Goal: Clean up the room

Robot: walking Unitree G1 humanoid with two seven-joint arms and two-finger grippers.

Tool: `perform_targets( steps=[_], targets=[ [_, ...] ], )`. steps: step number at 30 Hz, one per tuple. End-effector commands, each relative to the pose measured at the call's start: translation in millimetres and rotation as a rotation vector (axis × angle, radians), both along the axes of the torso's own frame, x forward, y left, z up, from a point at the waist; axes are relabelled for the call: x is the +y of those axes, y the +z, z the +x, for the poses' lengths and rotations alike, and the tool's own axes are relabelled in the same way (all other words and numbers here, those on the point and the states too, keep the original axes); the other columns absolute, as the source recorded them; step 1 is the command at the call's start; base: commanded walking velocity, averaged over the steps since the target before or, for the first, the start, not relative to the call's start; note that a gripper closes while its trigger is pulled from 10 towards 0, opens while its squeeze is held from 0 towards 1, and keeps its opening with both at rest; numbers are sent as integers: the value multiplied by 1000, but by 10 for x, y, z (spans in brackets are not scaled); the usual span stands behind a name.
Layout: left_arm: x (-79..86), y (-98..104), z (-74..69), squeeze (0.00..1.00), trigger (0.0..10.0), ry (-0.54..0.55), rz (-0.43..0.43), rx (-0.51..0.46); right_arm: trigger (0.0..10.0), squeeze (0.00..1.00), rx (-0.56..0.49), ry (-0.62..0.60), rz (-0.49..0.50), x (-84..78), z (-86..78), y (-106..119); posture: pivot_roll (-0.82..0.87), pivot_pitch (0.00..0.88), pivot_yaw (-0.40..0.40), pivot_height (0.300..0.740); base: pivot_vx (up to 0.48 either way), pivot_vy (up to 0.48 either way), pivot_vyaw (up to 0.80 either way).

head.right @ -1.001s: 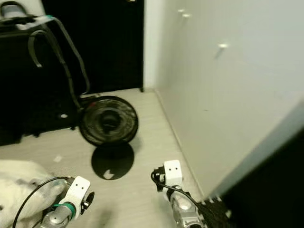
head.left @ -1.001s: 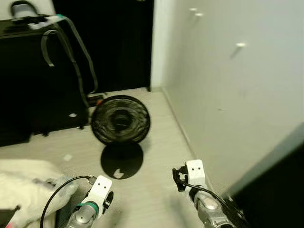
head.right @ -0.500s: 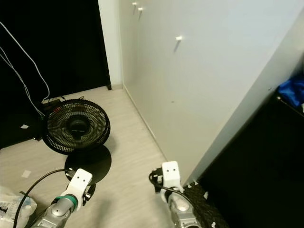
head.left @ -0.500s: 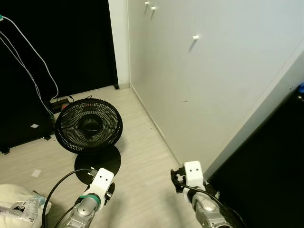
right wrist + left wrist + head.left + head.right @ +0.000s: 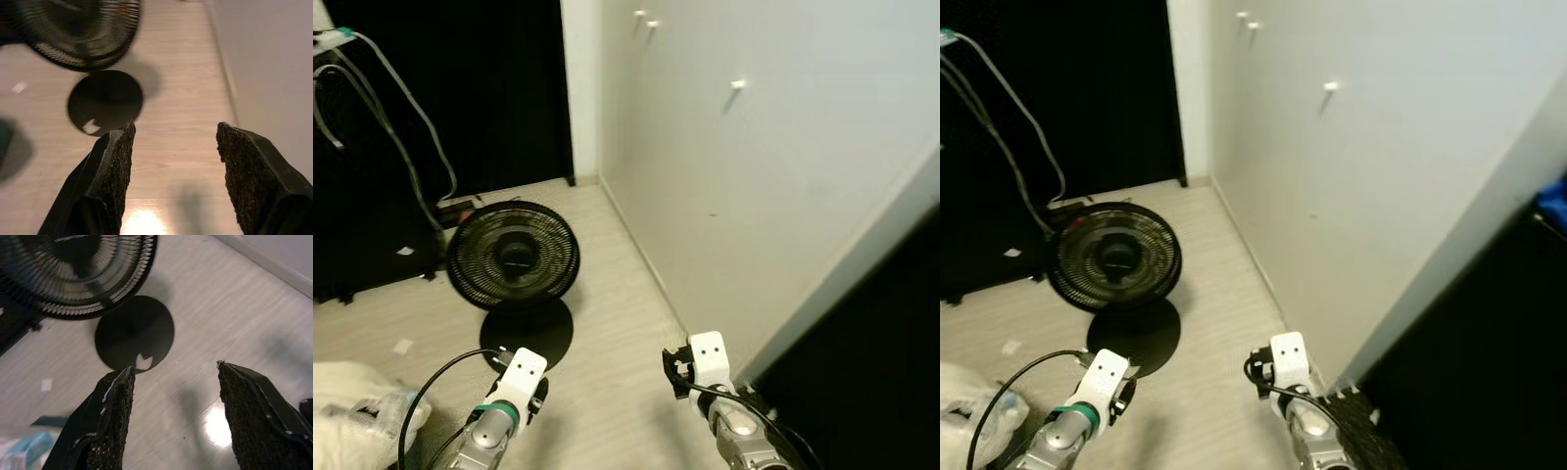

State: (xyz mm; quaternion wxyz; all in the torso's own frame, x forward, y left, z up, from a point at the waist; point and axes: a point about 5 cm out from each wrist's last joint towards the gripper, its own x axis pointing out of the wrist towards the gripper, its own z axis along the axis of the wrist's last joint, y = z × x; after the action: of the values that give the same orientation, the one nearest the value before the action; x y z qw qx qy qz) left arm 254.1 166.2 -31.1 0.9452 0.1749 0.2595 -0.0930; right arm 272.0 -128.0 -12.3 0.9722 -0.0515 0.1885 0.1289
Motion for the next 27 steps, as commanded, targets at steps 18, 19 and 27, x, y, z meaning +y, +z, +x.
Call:
perform_targets(
  steps=[18, 19, 27],
  targets=[
    [40, -31, -48, 0, 10000, 31, 2, 1, 10000, 0, -5, 3, 21, 36, 13, 14, 43, 0, 41, 740, 190, 0, 407],
    [38, -34, -52, 0, 10000, 29, 3, 1, 10000, 0, -6, 6, 27, 42, 11, 15, 43, 0, 43, 740, 0, 0, 0],
    [36, -41, -56, 0, 10000, 14, 24, 8, 10000, 0, -12, 16, 24, 66, 13, 21, 41, 0, 45, 740, 0, 0, 570]
  ],
)
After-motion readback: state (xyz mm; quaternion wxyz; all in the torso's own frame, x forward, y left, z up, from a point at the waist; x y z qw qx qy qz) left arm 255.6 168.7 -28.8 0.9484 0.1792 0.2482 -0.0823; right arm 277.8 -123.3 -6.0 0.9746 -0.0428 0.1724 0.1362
